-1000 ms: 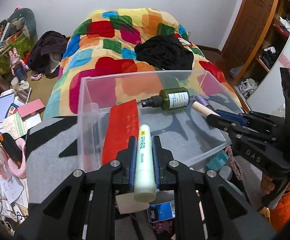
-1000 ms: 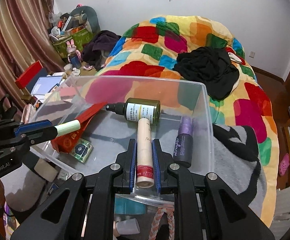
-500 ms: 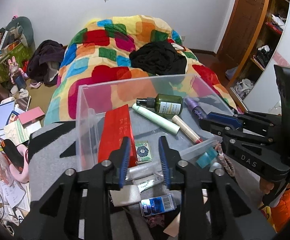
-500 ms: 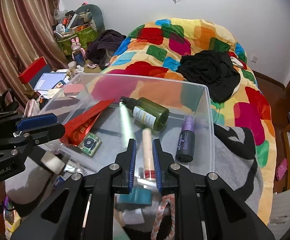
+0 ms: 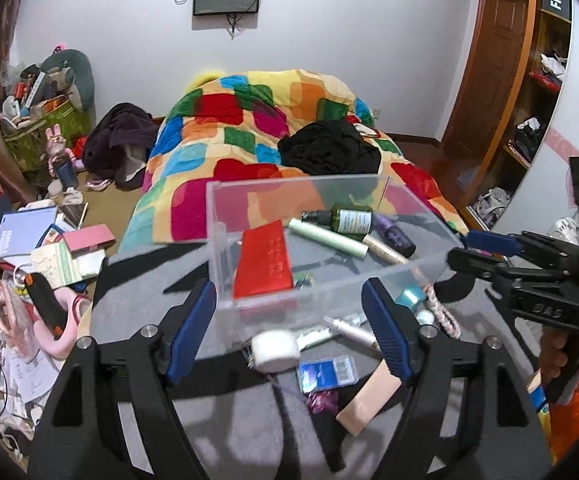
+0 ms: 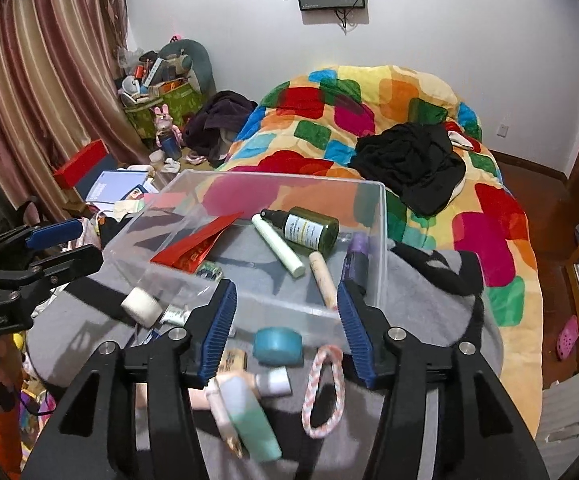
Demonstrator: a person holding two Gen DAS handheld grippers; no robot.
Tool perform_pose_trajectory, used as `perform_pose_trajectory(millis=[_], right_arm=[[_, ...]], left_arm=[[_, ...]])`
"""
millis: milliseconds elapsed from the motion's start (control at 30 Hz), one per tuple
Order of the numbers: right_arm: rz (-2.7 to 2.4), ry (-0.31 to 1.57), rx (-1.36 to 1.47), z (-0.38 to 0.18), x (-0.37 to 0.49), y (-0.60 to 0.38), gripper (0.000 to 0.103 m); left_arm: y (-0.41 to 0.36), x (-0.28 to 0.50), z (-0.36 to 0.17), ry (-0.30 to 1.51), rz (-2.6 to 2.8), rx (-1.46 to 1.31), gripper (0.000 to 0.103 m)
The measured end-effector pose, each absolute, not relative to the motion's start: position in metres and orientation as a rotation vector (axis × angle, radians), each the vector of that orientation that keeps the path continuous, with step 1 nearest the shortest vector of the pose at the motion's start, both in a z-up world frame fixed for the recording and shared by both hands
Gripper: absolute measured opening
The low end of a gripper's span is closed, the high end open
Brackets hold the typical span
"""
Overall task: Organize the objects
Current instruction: 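Grasp white tape roll with left tool while right tool grasps mint-green bottle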
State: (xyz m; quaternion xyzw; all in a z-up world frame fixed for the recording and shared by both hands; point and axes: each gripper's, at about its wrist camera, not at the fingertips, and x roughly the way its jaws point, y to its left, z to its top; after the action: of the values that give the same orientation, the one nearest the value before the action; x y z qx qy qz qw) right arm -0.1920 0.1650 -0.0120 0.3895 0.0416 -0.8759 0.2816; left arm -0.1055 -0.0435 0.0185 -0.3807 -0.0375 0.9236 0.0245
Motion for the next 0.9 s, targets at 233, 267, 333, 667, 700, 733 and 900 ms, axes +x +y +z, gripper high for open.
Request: perform_pose_trajectory(millis=[233,267,333,667,700,733,900], right_arm=[[-2.329,0.109,1.073,-0.030,-0.171,0.176,0.050],[-2.324,0.112,1.080,-0.034,-0.169,0.176,0.050],[-2.310,0.127,1.101,-0.045,-0.165,0.175,0.050],[-2.234,0.227,1.153,-0.075,-0.150,0.163,0.044],[-2.233,0.237,1.148,-0.075,-0.148,0.161,0.043],[-2.228,0.247,1.144,-0.076,-0.146,0.160,0.042],[-2.210,0.261,1.131,-0.077,-0.142,0.158,0.033]], left_arm=[[-0.053,-0.093,-0.012,-0.177,2.842,-1.271,0.075],[-0.055,-0.093,-0.018,-0.190,2.836,-1.290,0.075],[-0.056,-0.093,-0.029,-0.210,2.825,-1.327,0.075],[-0.057,-0.109,-0.054,-0.280,2.823,-1.400,0.074],[-0.055,-0.110,-0.054,-0.274,2.824,-1.397,0.072],[-0.054,-0.111,-0.055,-0.266,2.825,-1.398,0.070],[-0.044,-0.116,-0.059,-0.191,2.840,-1.417,0.061]])
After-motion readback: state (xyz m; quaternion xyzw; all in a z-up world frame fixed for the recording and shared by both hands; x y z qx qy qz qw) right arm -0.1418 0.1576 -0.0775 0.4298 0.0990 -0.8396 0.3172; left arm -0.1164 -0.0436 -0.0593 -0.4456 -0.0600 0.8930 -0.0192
